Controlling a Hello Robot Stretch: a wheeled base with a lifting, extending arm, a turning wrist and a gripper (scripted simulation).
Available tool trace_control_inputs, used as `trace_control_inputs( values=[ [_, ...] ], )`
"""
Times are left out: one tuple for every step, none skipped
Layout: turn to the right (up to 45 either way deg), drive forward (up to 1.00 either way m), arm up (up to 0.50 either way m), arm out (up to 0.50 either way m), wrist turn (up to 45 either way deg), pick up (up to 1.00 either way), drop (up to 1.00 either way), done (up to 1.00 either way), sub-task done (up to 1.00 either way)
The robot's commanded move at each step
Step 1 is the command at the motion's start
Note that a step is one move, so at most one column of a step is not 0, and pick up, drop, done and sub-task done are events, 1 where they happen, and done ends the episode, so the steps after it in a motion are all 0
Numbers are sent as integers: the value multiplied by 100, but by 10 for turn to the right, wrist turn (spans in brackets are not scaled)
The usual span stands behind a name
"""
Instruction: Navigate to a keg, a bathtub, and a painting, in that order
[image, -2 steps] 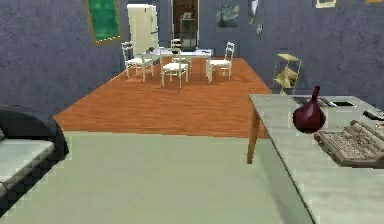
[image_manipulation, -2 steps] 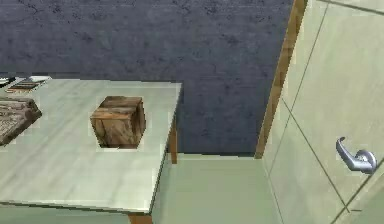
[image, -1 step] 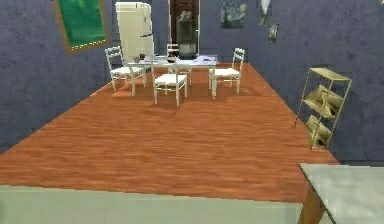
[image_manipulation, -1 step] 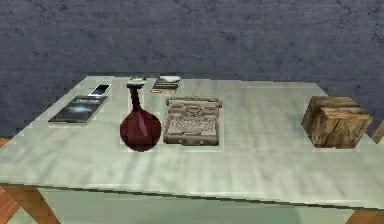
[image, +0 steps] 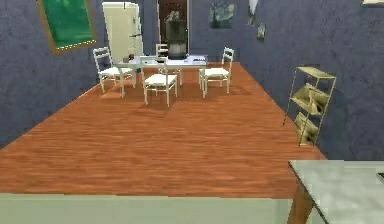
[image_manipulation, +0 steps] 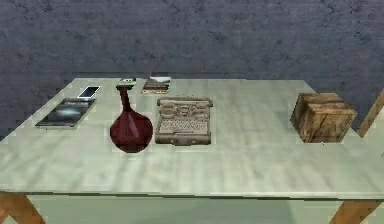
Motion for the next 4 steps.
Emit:
trace_control_inputs(
  values=[
    [-450, 0, 0, 0, 0, 0, 0, 0, 0],
    [-420, 0, 0, 0, 0, 0, 0, 0, 0],
    [0, 5, 0, 0, 0, 0, 0, 0, 0],
    [450, 0, 0, 0, 0, 0, 0, 0, 0]
  ],
)
